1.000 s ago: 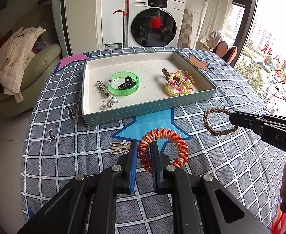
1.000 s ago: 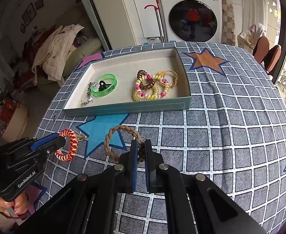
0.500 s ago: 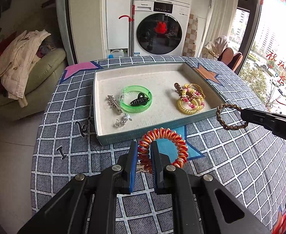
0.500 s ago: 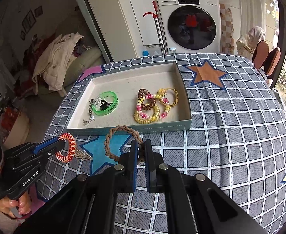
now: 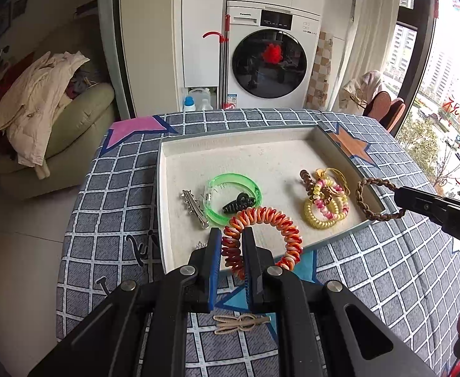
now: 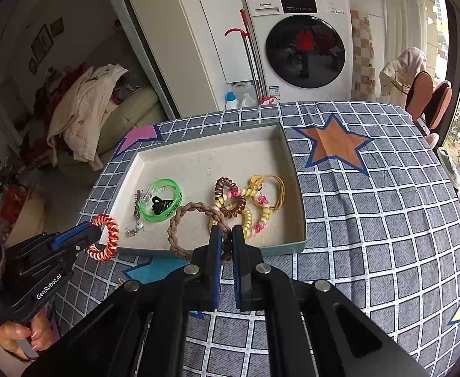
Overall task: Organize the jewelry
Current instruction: 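Carry the orange spiral tie and braided bracelet into the tray and open both tools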
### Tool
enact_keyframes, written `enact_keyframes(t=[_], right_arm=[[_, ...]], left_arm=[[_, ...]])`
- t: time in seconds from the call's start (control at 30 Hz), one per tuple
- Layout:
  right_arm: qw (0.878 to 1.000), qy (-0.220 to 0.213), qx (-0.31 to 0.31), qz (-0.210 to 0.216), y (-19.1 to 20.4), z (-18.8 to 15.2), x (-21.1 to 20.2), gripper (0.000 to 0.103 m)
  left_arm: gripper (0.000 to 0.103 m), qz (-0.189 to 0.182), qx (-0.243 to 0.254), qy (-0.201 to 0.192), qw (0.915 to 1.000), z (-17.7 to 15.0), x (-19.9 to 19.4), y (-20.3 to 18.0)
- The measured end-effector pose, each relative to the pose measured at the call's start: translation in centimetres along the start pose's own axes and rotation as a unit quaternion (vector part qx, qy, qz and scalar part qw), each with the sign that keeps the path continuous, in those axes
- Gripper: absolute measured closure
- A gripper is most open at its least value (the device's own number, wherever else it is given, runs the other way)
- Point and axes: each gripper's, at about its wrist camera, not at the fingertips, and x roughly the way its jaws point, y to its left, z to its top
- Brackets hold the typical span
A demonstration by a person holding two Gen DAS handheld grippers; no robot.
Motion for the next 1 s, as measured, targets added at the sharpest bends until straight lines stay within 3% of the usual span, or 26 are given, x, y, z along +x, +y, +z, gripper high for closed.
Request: enact_keyframes(t=[0.4, 1.0], right_arm=[[0.999, 0.004, 0.031, -0.024, -2.0, 2.8, 4.2, 0.096], [0.998, 0.035, 0.043, -0.040, -2.8, 2.0, 9.4, 0.096]], left_arm=[[0.071, 0.036, -0.012, 0.006, 0.9992, 3.2, 4.9, -0.2], [0.070, 0.065, 0.018, 0.020, 0.9975, 1.8, 8.3, -1.4]])
